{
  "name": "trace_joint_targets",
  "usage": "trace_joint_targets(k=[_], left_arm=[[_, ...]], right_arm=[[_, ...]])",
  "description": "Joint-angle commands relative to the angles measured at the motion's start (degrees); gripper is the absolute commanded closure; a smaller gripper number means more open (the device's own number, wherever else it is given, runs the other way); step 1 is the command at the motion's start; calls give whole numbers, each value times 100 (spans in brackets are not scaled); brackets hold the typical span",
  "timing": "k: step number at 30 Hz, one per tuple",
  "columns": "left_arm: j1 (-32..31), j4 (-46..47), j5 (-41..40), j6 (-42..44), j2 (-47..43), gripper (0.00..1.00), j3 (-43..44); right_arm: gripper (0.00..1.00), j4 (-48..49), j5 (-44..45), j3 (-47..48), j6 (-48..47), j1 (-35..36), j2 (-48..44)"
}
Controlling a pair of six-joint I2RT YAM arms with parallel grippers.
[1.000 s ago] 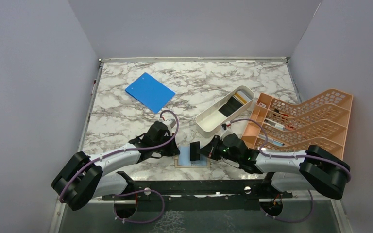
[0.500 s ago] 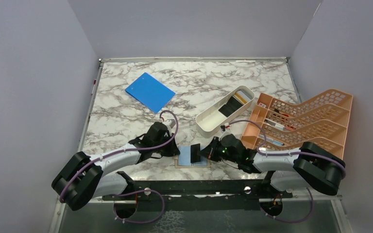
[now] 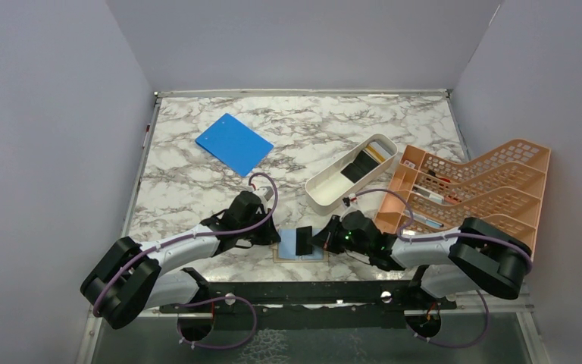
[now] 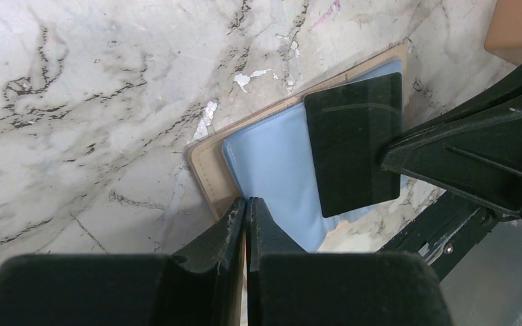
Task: Put the credit cards into the card holder
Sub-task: Insert the credit card into the card holder.
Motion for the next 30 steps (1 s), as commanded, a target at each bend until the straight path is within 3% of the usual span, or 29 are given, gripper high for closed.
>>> trace_joint_targets(k=[1, 12, 23, 30], left_arm=[[-38, 150, -53, -25, -39, 93, -54], [-39, 208, -57, -64, 7, 93, -80], [-38, 221, -99, -64, 70, 93, -75], [-42, 219, -100, -97, 61, 93, -89]], right_arm=[[99, 3, 228, -25, 75, 99, 148], [99, 220, 44, -8, 484, 222, 381], [99, -181, 23, -218, 524, 230, -107], [99, -3, 9, -107, 474, 237, 222]])
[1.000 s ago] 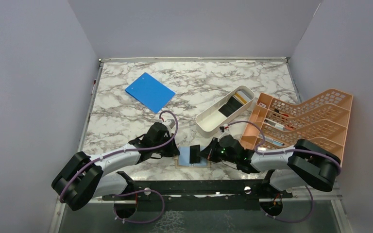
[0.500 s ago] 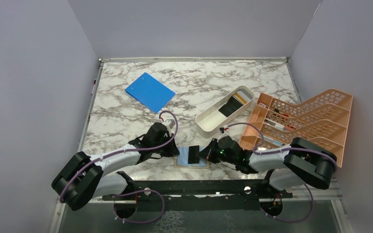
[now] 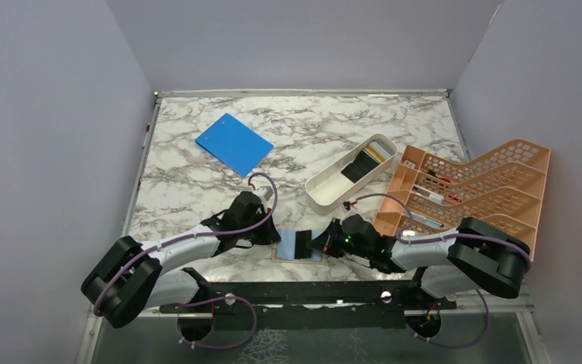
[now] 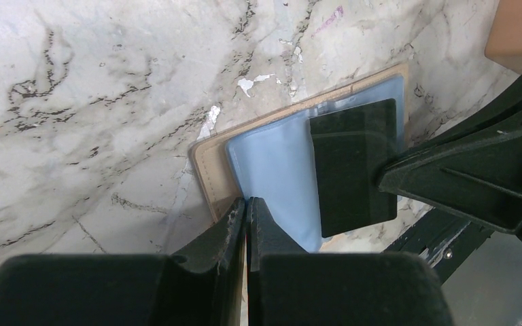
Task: Put the credit cards into the card holder
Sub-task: Insert the credit card into the card holder.
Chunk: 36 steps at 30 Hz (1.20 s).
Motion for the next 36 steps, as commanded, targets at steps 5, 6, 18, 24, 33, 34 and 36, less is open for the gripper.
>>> trace_joint_targets(k=[5, 6, 18, 24, 33, 34, 36], left_arm=[[-46, 124, -42, -55, 9, 93, -80], [-46, 129, -42, -60, 9, 93, -80], [-68, 140, 1, -148, -29, 93, -110], [-82, 224, 38, -254, -40, 92, -166], [-91, 254, 63, -349, -196, 89, -240], [-94, 256, 56, -372, -212, 89, -247], [-96, 281, 62, -397, -238, 89, -261]], right_arm=[[99, 539, -121, -30, -142, 53, 458], [99, 549, -127, -10, -184, 53, 476], [99, 737, 117, -41, -67, 61, 532], [83, -143, 94, 499, -312, 320, 703], [55, -2387, 657, 982, -775, 400, 181], [55, -2416, 613, 1005, -824, 404, 181], [55, -2458, 593, 1054, -878, 410, 191]])
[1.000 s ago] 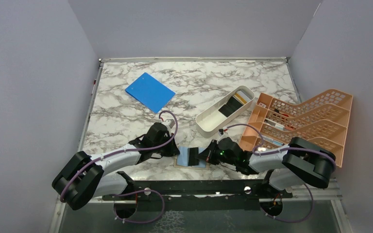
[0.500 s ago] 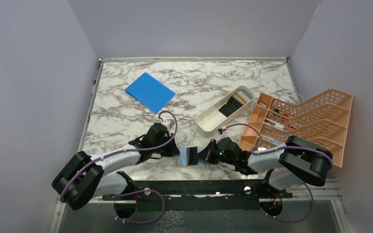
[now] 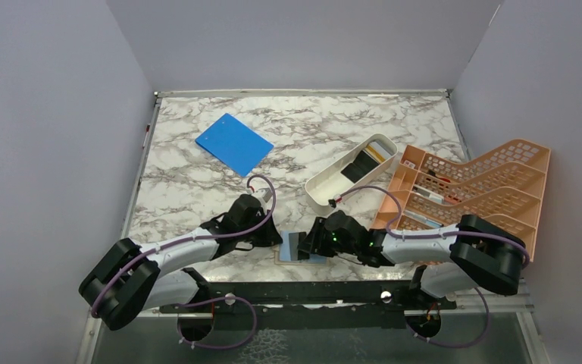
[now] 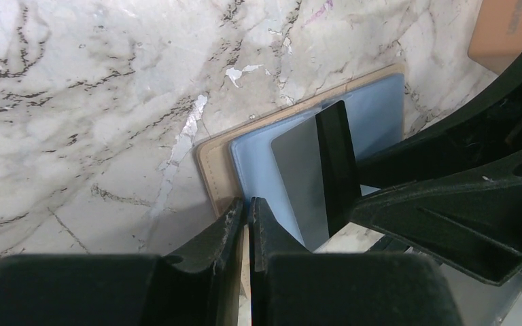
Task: Put the credit cards into the card holder
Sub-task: Insert the credit card into the card holder.
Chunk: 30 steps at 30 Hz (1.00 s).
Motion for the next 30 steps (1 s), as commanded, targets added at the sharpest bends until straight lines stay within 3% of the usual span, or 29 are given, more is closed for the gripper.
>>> trace_joint_targets(k=[1, 8, 11, 17, 20, 25, 30], left_arm=[[-22, 96, 44, -91, -141, 89, -90], [-25, 86, 78, -122, -148, 89, -90], [-25, 42, 11, -202, -192, 89, -93], [-25, 2, -7, -252, -239, 89, -63], [-25, -28, -66, -295, -272, 82, -64], [-25, -33, -84, -340, -322, 80, -59], [-25, -24, -88, -396, -395, 80, -102]], right_arm=[[56, -944, 293, 99, -371, 35, 6], [73, -383, -103, 528, -744, 142, 383], [71, -389, -250, 818, -856, 160, 612], [55, -938, 84, 717, -703, 178, 243], [57, -1134, 137, 688, -737, 177, 60], [69, -850, -10, 717, -863, 178, 62], [69, -755, -135, 923, -792, 178, 424]])
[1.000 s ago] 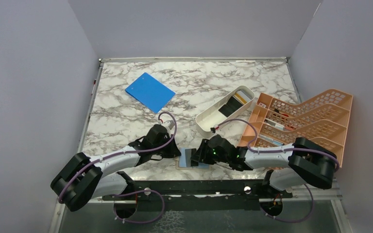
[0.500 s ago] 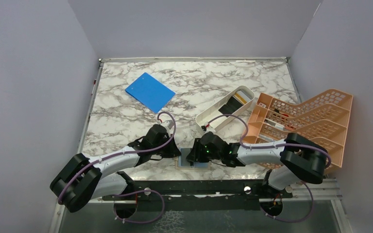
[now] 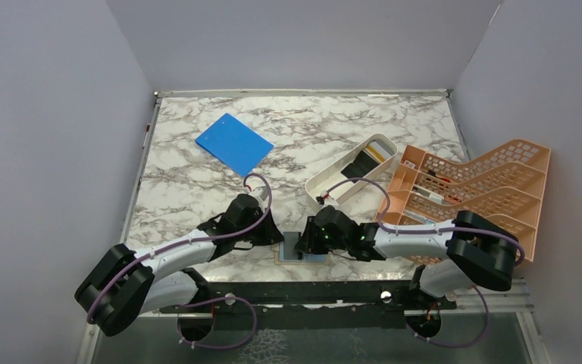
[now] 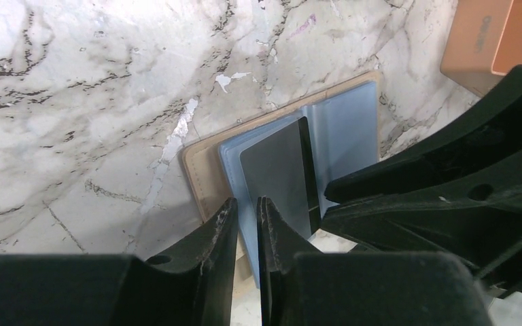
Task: Put the credit cards into the card holder
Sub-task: Insert the credit card into the card holder.
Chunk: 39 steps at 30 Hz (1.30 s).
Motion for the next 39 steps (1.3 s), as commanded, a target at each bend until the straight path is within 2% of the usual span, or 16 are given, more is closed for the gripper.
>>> trace_joint_targets(k=[1, 4, 8, 12, 17, 19, 24, 27, 29, 33, 36, 39], left_arm=[[-25, -6, -78, -83, -158, 79, -77], [-25, -26, -79, -59, -170, 77, -74], [-25, -174, -223, -16, -270, 77, 9], [-25, -510, -569, 58, -494, 76, 148], [-25, -1010, -1147, 70, -692, 67, 383], [-25, -1113, -1221, 58, -711, 67, 429], [-25, -1080, -1048, 180, -627, 67, 558], [-25, -1223, -1087, 244, -608, 66, 737], [-25, -1395, -1281, 345, -693, 63, 890], [-21, -1676, -1538, 656, -907, 48, 1267], [-16, -1841, -1606, 922, -943, 36, 1581], [-16, -1952, -1412, 1301, -878, 29, 1872]], right_arm=[[67, 84, -41, 186, -24, 39, 287], [60, -82, 89, 256, -20, 39, 276], [56, -183, 287, 222, 25, 39, 147], [56, 132, 118, 185, -32, 39, 294], [63, 496, -125, 279, -86, 54, 542], [68, 581, -175, 301, -102, 56, 505], [74, 758, -302, 196, -50, 56, 362], [74, 365, -159, 267, -262, 52, 79], [70, -130, 18, 429, -614, 48, -188], [47, -965, 484, 815, -1445, 6, -665], [43, -1725, 964, 1413, -2366, -124, -779], [43, -2548, 1773, 2230, -3125, -476, -602]])
